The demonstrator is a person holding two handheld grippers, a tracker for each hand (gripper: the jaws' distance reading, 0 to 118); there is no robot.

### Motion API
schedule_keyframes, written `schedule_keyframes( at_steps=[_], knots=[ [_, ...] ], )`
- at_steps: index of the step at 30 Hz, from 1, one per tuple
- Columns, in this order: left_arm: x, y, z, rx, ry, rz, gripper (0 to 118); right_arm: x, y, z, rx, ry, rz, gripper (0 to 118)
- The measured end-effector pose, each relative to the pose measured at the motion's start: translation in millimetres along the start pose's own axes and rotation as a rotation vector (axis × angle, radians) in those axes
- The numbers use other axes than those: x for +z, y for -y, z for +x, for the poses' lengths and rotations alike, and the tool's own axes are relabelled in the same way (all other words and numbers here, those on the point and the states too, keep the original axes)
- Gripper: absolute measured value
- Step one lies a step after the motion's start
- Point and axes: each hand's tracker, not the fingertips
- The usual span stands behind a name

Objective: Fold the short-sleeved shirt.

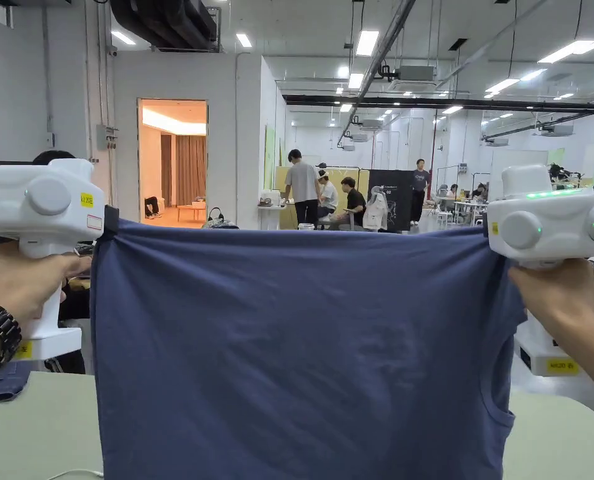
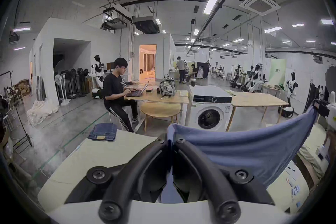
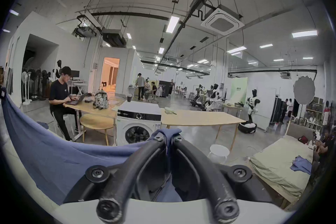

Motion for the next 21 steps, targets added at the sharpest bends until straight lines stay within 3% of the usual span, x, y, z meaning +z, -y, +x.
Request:
schedule_keyframes(
  at_steps=[12,21],
  knots=[
    [-11,42,2,-0.016,-0.021,-0.019,0,1,37,-11,0.030,0.004,-0.028,2],
    [12,112,-1,-0.006,-0.005,-0.077,0,46,102,-4,0.072,0.002,-0.085,2]
  ],
)
